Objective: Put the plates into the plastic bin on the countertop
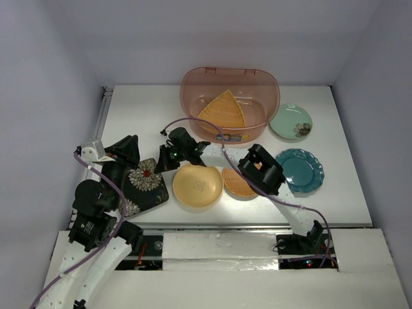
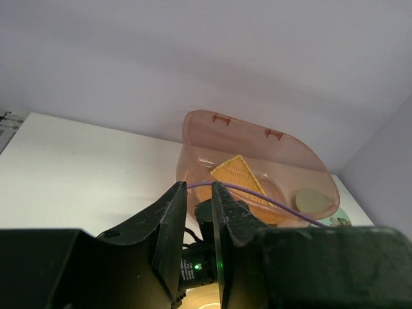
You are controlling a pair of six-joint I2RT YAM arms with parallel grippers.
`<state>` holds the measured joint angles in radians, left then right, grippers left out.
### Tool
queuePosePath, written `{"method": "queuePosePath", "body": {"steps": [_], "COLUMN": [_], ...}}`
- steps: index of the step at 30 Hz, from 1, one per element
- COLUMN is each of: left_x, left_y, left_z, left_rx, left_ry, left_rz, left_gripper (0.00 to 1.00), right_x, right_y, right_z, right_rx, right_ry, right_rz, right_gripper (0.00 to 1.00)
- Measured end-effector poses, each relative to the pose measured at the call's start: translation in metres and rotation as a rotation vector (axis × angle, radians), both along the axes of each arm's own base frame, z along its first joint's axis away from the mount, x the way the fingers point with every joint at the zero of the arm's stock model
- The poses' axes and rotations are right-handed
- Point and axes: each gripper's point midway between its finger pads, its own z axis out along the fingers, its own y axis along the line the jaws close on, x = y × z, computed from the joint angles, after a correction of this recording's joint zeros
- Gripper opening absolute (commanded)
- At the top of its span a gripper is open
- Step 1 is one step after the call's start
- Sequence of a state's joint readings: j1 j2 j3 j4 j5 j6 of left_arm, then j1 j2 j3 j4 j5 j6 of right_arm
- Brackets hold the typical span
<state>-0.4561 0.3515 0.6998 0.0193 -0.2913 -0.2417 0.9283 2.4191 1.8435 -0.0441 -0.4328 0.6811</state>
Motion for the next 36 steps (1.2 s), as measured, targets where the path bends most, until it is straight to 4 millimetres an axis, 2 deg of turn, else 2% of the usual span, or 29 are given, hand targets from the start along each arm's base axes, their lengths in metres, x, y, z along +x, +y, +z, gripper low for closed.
{"method": "queuePosePath", "body": {"steps": [6, 10, 14, 18, 23, 26, 28, 30, 32, 36], "left_x": [0.000, -0.001, -0.002, -0.004, -0.007, -0.007, -0.007, -0.007, -0.007, -0.007], "left_y": [0.000, 0.000, 0.001, 0.002, 0.004, 0.004, 0.004, 0.004, 0.004, 0.004], "left_z": [0.000, 0.001, 0.002, 0.004, 0.007, 0.007, 0.007, 0.007, 0.007, 0.007], "left_rx": [-0.001, -0.002, -0.005, -0.009, -0.015, -0.015, -0.015, -0.015, -0.015, -0.015], "left_ry": [-0.002, -0.003, -0.009, -0.018, -0.030, -0.030, -0.030, -0.030, -0.030, -0.030], "left_rz": [0.000, 0.000, 0.000, 0.000, 0.001, 0.001, 0.000, 0.000, 0.000, 0.000], "left_gripper": [0.20, 0.20, 0.20, 0.20, 0.20, 0.20, 0.20, 0.20, 0.20, 0.20], "right_x": [-0.007, -0.003, 0.003, 0.024, 0.077, 0.114, 0.137, 0.162, 0.179, 0.219], "right_y": [0.000, -0.001, -0.006, -0.026, -0.081, -0.132, -0.170, -0.216, -0.244, -0.309], "right_z": [0.011, 0.032, 0.065, 0.117, 0.193, 0.233, 0.252, 0.267, 0.271, 0.264], "right_rx": [0.028, 0.052, 0.112, 0.194, 0.301, 0.354, 0.383, 0.408, 0.413, 0.368], "right_ry": [-0.003, -0.044, -0.063, -0.111, -0.226, -0.294, -0.328, -0.356, -0.367, -0.384], "right_rz": [-0.002, -0.016, -0.045, -0.103, -0.236, -0.348, -0.428, -0.524, -0.588, -0.757], "right_gripper": [0.00, 0.00, 0.00, 0.00, 0.00, 0.00, 0.00, 0.00, 0.00, 0.00]}}
